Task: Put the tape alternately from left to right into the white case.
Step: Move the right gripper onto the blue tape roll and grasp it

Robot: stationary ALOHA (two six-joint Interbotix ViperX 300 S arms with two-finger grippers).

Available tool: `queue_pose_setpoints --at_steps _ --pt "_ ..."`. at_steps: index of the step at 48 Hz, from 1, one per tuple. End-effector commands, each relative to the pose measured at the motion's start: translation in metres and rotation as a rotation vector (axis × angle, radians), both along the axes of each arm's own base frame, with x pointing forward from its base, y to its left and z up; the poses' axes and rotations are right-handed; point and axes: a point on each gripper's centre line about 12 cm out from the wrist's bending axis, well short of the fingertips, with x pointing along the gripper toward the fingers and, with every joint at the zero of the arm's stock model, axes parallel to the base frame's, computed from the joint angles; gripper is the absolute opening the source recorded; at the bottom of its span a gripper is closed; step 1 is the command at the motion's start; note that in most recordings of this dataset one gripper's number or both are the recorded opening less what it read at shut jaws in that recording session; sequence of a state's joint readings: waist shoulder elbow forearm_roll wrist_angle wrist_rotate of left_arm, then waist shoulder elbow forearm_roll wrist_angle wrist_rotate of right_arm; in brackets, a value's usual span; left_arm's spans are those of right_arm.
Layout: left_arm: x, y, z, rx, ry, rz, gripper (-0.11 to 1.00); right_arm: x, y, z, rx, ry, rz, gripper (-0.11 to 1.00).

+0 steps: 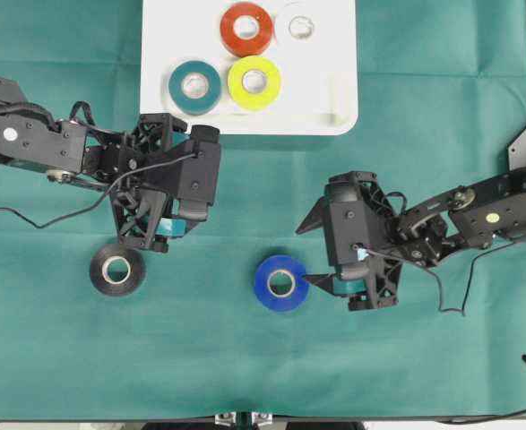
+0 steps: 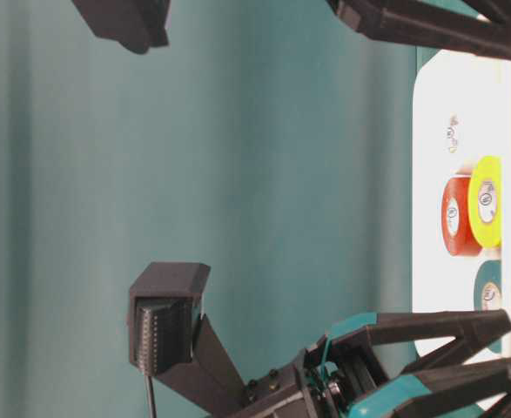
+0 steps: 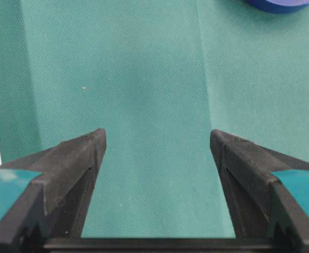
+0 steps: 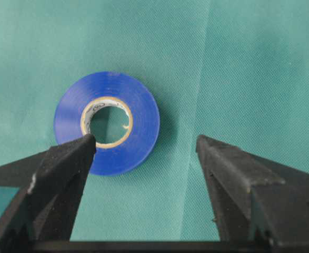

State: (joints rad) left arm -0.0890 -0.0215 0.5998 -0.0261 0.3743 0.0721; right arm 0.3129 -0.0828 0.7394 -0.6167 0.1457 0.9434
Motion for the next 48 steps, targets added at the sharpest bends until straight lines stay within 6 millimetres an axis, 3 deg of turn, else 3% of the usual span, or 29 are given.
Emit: queue_pose_setpoints --at_steps 1,36,48 --pt "0.002 -0.001 0.015 -0.004 -0.046 -0.003 0.92 0.008 0.003 0.007 0.009 -0.023 0.001 0.82" --pt "0.001 0.000 0.012 -0.005 -0.038 0.001 0.92 0.035 0.010 -0.041 -0.023 0.084 -0.006 0.82" --pt "0.001 0.000 0.012 -0.003 -0.037 0.000 0.92 0.045 0.004 -0.048 -0.026 0.095 -0.027 0.82"
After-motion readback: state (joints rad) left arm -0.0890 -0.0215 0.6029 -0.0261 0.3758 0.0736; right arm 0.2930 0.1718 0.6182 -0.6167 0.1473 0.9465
